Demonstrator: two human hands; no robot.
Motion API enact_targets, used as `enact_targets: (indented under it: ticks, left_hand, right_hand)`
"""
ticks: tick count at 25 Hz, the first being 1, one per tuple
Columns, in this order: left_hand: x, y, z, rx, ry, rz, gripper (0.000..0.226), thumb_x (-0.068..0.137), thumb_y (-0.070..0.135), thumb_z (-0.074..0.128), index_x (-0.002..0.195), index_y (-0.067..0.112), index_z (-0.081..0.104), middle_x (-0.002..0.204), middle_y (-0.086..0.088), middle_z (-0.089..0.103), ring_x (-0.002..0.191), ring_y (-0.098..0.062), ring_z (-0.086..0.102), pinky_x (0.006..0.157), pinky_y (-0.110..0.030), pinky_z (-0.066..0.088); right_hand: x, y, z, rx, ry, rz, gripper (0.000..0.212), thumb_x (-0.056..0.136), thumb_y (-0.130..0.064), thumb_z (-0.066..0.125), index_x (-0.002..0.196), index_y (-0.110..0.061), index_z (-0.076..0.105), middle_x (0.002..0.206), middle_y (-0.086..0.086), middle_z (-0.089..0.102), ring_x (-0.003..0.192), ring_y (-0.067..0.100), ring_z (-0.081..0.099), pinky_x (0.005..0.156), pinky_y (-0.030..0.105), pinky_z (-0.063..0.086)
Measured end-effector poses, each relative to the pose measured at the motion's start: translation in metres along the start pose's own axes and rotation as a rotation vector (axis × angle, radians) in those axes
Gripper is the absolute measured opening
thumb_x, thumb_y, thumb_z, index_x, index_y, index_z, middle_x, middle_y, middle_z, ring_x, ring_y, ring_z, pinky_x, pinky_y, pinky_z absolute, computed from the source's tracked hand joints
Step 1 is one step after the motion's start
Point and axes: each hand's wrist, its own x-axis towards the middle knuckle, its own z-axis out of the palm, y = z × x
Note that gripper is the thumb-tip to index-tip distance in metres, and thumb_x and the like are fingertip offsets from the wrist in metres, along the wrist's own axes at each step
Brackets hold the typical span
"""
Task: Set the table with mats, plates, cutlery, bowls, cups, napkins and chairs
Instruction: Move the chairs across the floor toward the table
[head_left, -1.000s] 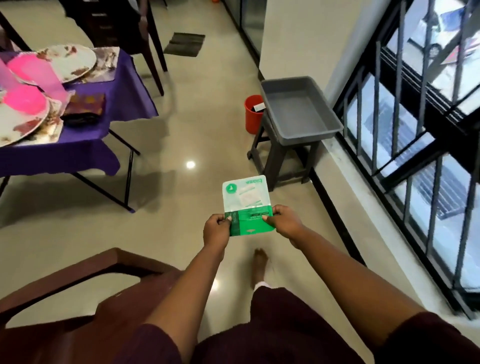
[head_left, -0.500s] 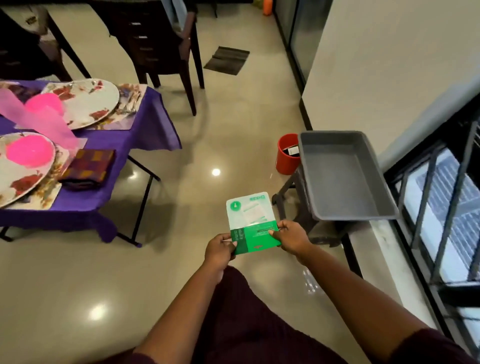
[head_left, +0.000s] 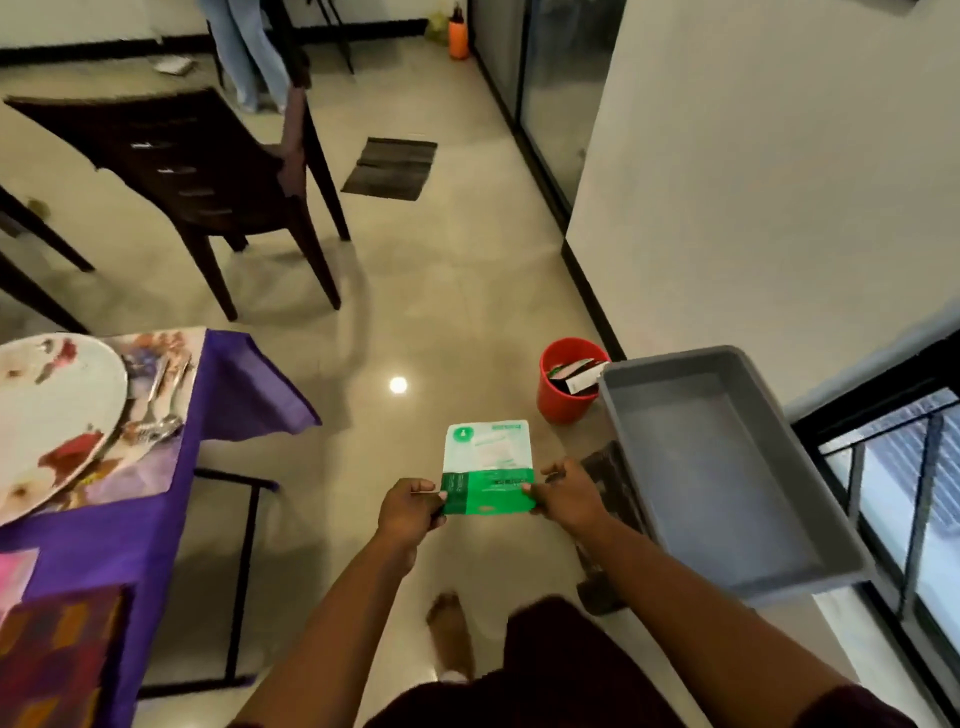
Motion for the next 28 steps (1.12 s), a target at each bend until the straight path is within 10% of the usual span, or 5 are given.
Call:
enact_targets:
  ticks: [7,11,18,28]
  left_hand:
    - [0.092,0.087,0.082,0.040,-0.147,-0.060,0.022,0.093,-0.009,0.050,0.084,0.009,0.060,0.088,-0.014,0.061,0.070,-0.018,0.059,0.056,-0.024,0.053]
    - [0.159,0.149,0.146,0.417,-0.318,-0.047,0.037,0.092,-0.005,0.042,0.118,0.013,0.061,0.103,-0.005,0.062,0.080,-0.018,0.057,0.067,-0.029,0.046]
    - [0.253,0.255,0.258,0.907,-0.559,0.091,0.043,0.095,0.021,0.057,0.137,0.021,0.049,0.138,-0.003,0.051,0.116,-0.016,0.053,0.086,-0.019,0.038]
    - [0.341,0.237,0.346,1.071,-0.652,0.013,0.041,0.097,0.023,0.054,0.137,0.020,0.047,0.138,-0.005,0.050,0.120,-0.020,0.052,0.097,-0.025,0.038]
  right_hand:
    - [0.102,-0.062,-0.006,0.276,0.183,0.061,0.023,0.084,-0.005,0.072,0.093,-0.018,0.055,0.098,0.007,0.069,0.081,0.018,0.070,0.061,0.024,0.055]
    - [0.197,-0.095,-0.041,0.250,0.281,0.106,0.033,0.081,0.000,0.071,0.092,-0.026,0.055,0.107,0.006,0.067,0.096,0.023,0.068,0.080,0.045,0.059]
    - [0.337,-0.141,-0.132,-0.046,0.411,0.236,0.020,0.083,0.004,0.061,0.084,-0.015,0.058,0.095,0.003,0.062,0.093,0.025,0.063,0.075,0.031,0.051]
    - [0.475,-0.093,-0.160,-0.202,0.431,0.385,0.022,0.080,0.008,0.057,0.088,-0.012,0.065,0.107,0.017,0.068,0.099,0.037,0.064,0.084,0.044,0.055]
